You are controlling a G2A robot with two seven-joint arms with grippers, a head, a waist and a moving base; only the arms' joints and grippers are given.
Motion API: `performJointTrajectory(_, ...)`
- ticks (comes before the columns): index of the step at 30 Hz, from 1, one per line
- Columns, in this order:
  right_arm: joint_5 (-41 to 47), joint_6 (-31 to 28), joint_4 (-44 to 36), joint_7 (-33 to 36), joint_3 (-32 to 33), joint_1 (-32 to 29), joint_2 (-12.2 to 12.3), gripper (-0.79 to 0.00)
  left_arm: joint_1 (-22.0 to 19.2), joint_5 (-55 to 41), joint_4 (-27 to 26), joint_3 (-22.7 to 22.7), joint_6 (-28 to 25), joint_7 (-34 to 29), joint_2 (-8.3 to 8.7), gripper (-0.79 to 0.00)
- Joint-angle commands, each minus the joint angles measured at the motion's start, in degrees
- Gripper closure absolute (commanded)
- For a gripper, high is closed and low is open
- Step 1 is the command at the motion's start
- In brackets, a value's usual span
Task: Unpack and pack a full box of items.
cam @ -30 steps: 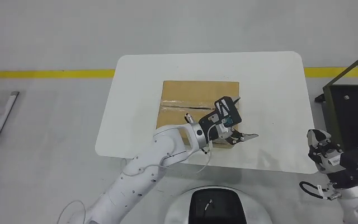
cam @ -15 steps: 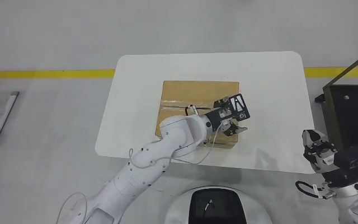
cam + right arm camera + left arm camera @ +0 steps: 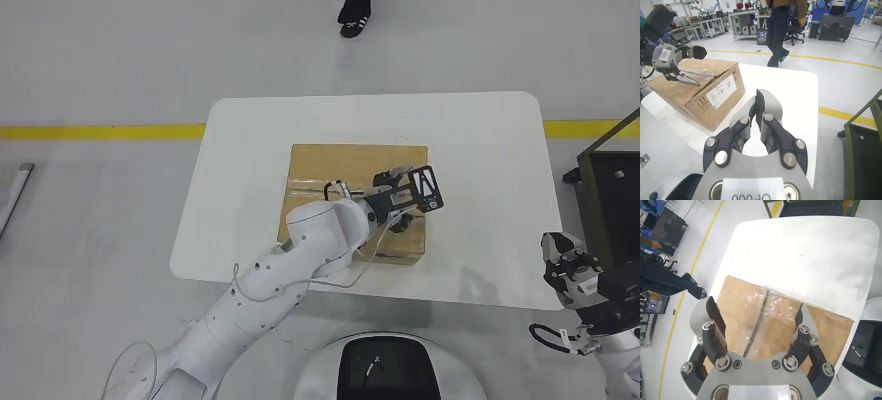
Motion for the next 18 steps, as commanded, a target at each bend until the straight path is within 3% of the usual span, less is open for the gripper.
performJointTrajectory(1,0.00,-0.02,0.04,-0.04,-0.02,0.04,-0.03,0.000,0.35,0.85,0.03,0.06,-0.87,-0.17,-0.03,-0.517)
performJointTrajectory(3,0.05,-0.03,0.06,-0.08,-0.05,0.08,-0.07,0.000,0.75,1.83,-0.06,0.05,-1.16,-0.51,-0.09,-0.576)
performJointTrajectory(5,0.05,-0.04,0.08,-0.10,-0.07,0.10,-0.10,0.000,0.72,4.40,-0.41,0.39,-2.39,-0.58,-0.08,-0.560)
performJointTrajectory(11,0.37,-0.05,0.06,-0.23,0.24,-0.01,-0.20,0.000,0.88,7.33,-0.23,-0.27,-3.45,-0.71,-0.26,-0.699)
performJointTrajectory(18,0.77,0.02,-0.27,-0.22,0.73,-0.29,-0.33,0.000,0.85,11.11,-0.46,-0.35,-5.28,-0.43,-0.62,-0.665)
